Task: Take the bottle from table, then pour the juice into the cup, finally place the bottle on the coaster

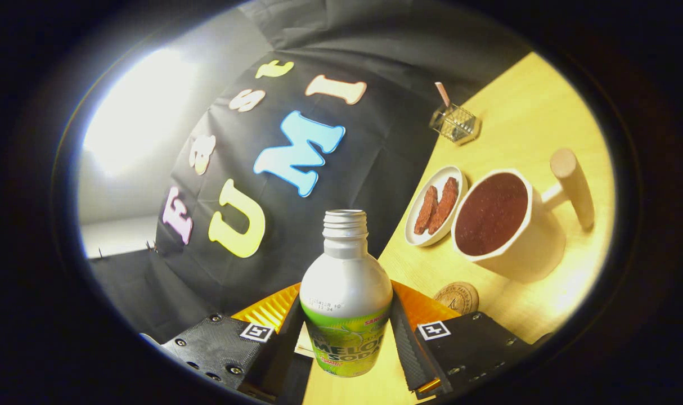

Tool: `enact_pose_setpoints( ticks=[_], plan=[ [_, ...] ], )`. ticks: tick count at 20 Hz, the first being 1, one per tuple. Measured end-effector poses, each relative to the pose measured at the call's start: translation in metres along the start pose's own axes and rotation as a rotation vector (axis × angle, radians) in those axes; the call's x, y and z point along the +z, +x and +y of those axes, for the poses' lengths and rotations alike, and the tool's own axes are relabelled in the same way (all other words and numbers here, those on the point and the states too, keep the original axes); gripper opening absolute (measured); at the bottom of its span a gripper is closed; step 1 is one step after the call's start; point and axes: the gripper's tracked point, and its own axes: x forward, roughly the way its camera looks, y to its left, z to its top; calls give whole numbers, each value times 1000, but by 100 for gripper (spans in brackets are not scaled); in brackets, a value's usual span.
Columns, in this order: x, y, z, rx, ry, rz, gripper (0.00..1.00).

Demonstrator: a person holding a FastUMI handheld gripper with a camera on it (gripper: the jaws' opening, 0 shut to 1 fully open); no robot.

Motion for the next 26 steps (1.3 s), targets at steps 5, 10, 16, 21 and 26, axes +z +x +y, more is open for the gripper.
enact_pose_setpoints(
  ticks=[5, 10, 16, 21, 26],
  plan=[
    [4, 2, 5, 29, 141, -28, 78],
    [2, 3, 11, 34, 257, -35, 77],
    [6, 5, 13, 64, 372, -60, 77],
    [12, 7, 19, 85, 450, -76, 77],
    [18, 8, 18, 104, 512, -97, 77]
  ],
)
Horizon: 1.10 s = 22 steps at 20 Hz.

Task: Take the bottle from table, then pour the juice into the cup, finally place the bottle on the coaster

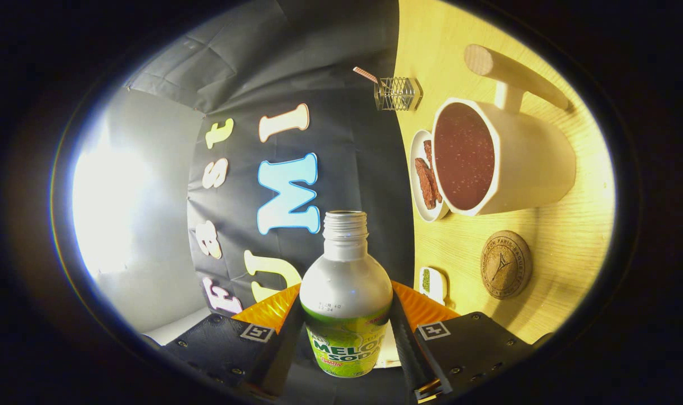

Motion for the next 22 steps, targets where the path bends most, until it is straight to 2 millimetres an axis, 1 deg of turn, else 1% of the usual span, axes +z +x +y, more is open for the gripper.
enact_pose_setpoints(
  ticks=[8, 14, 22],
  plan=[
    [4, 3, 0, 22, 107, -29, 77],
    [7, 2, 4, 38, 137, -46, 77],
    [6, 3, 6, 49, 159, -48, 77]
  ],
)
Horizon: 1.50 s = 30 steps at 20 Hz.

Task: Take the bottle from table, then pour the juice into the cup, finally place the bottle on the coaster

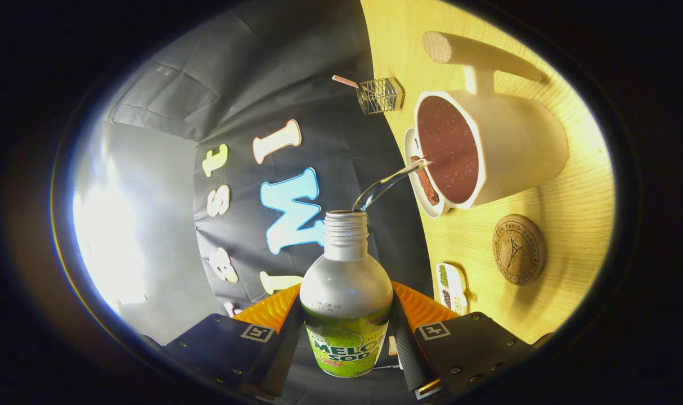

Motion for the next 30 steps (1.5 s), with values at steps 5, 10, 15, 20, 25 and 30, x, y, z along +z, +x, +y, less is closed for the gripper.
enact_pose_setpoints(
  ticks=[5, 10, 15, 20, 25, 30],
  plan=[
    [-1, 0, 3, 8, 19, -6, 77],
    [-1, 0, 7, 22, 57, -16, 77],
    [3, 0, 11, 30, 83, -28, 77],
    [2, 0, 14, 40, 115, -32, 77],
    [7, 0, 22, 61, 169, -59, 77],
    [12, 5, 27, 74, 199, -84, 77]
  ],
)
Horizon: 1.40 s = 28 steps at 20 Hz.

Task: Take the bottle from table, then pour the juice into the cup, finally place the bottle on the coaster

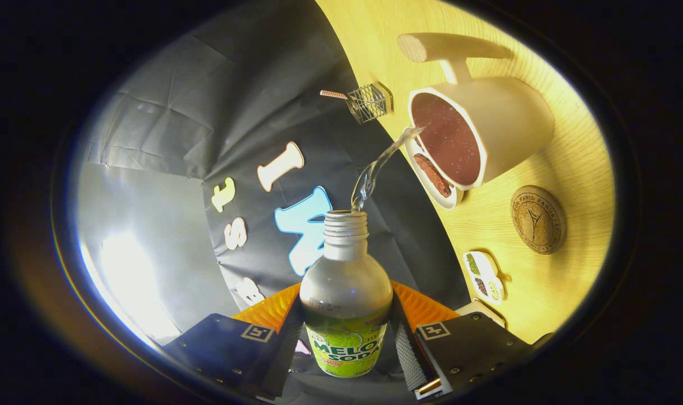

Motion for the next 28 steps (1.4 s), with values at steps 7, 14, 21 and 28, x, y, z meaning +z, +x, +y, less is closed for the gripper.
enact_pose_setpoints(
  ticks=[7, 14, 21, 28],
  plan=[
    [0, 0, 1, 0, 66, -24, 77],
    [-1, 0, 10, 20, 131, -48, 77],
    [-3, 10, 25, 45, 175, -65, 77],
    [-2, 16, 45, 78, 219, -83, 77]
  ],
)
